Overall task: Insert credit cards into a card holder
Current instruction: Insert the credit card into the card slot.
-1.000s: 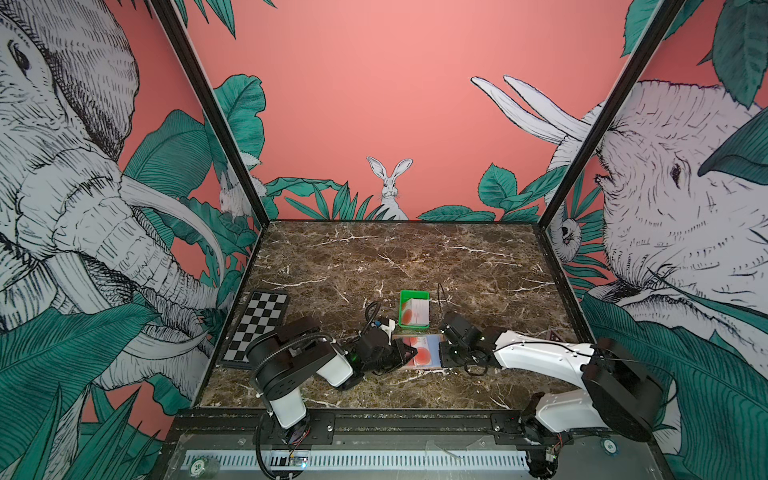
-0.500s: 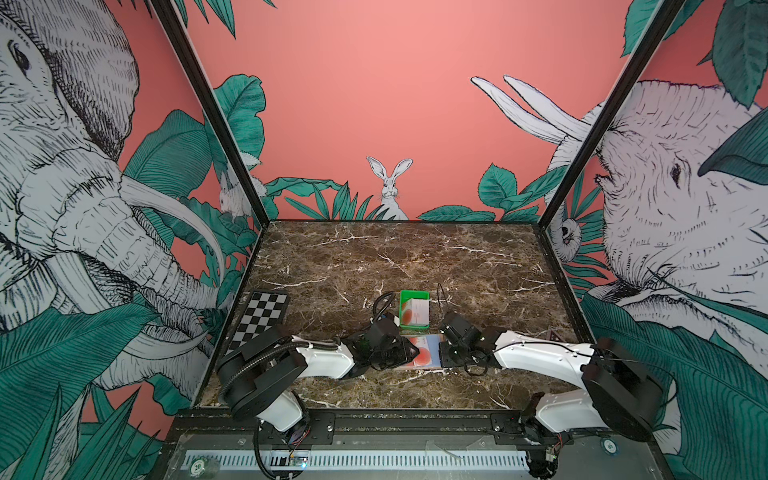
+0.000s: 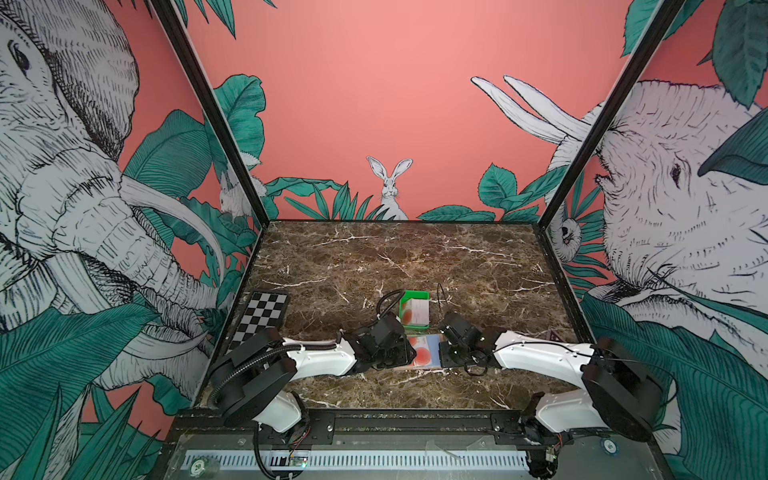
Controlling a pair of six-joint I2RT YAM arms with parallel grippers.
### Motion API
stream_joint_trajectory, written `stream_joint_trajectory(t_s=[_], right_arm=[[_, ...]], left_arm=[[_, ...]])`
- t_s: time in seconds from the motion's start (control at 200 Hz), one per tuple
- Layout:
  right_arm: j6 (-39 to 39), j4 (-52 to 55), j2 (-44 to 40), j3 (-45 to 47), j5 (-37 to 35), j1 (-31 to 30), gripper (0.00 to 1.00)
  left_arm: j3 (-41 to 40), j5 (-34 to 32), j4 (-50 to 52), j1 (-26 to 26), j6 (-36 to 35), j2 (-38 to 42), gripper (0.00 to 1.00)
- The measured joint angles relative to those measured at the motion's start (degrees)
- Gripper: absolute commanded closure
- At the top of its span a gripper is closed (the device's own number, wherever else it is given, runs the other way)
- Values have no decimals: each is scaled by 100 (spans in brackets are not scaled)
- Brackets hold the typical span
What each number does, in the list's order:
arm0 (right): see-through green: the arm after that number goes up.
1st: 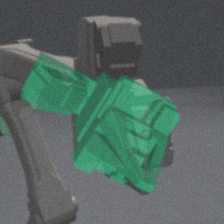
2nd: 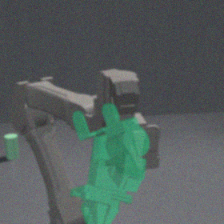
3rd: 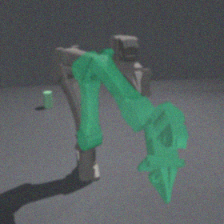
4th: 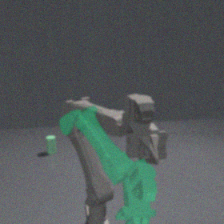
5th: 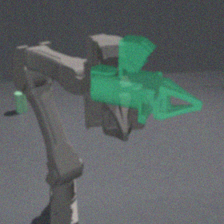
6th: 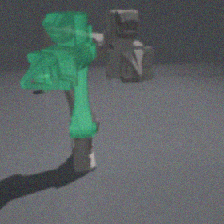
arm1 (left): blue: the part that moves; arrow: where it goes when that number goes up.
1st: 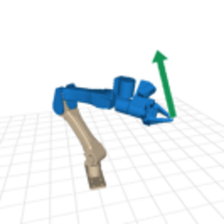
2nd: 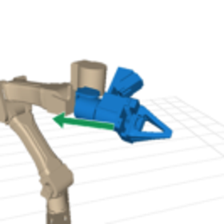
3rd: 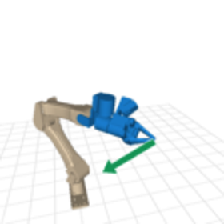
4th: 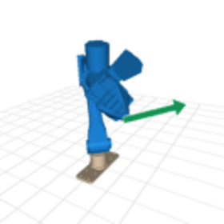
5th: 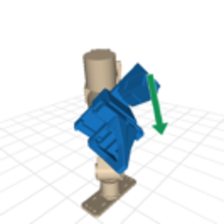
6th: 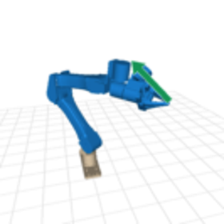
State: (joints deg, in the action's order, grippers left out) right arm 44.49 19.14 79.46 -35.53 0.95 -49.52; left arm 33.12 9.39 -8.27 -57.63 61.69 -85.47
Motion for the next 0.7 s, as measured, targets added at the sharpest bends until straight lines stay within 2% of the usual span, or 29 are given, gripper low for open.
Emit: stream_joint_trajectory(t_s=[0.7], right_arm=[[4, 0, 0, 0, -13, -11, 94]], left_arm=[[278, 210, -507, -46, -116, -546, 60]])
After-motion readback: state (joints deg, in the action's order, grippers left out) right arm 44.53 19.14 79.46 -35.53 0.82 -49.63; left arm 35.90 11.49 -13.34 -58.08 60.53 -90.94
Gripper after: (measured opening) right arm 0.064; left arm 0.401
